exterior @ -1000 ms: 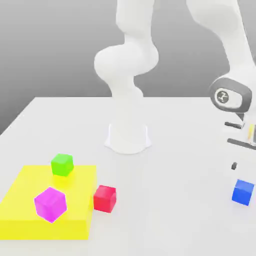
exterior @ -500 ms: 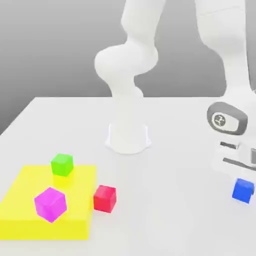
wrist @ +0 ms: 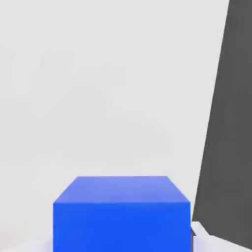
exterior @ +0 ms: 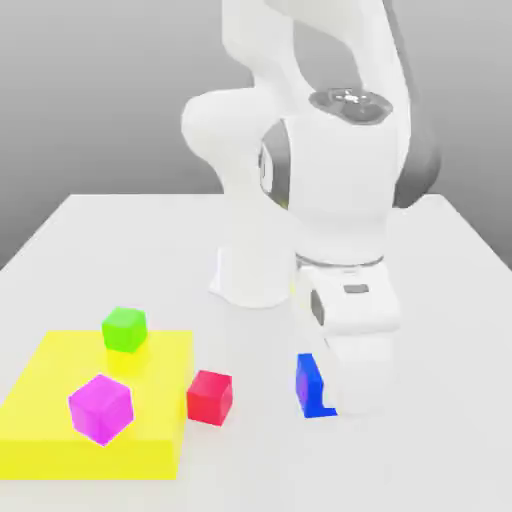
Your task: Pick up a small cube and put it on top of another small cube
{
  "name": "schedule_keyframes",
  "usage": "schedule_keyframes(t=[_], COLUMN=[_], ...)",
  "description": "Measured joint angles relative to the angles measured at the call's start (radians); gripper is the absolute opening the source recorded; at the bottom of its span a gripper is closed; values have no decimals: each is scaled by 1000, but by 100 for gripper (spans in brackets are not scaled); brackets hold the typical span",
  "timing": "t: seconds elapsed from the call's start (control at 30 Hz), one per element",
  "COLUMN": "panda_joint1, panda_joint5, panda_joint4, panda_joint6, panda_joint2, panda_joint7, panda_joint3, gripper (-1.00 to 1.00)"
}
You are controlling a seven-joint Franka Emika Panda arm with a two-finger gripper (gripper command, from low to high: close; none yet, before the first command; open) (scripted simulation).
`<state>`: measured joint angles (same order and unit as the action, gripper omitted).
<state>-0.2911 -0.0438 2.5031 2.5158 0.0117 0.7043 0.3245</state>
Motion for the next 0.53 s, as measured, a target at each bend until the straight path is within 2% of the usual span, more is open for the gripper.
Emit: schedule_keyframes(t=[0.2, 0.43, 0.47, 0.53], panda_joint1=[239, 241, 243, 243], panda_joint5=[-2, 100, 111, 111], panda_joint4=[-18, 5, 8, 8], panda_joint6=[-92, 46, 64, 64], panda_joint2=[57, -74, -90, -90], panda_joint7=[-95, -32, -24, -24], panda_joint3=[116, 116, 115, 115], gripper=[-100, -100, 100, 100])
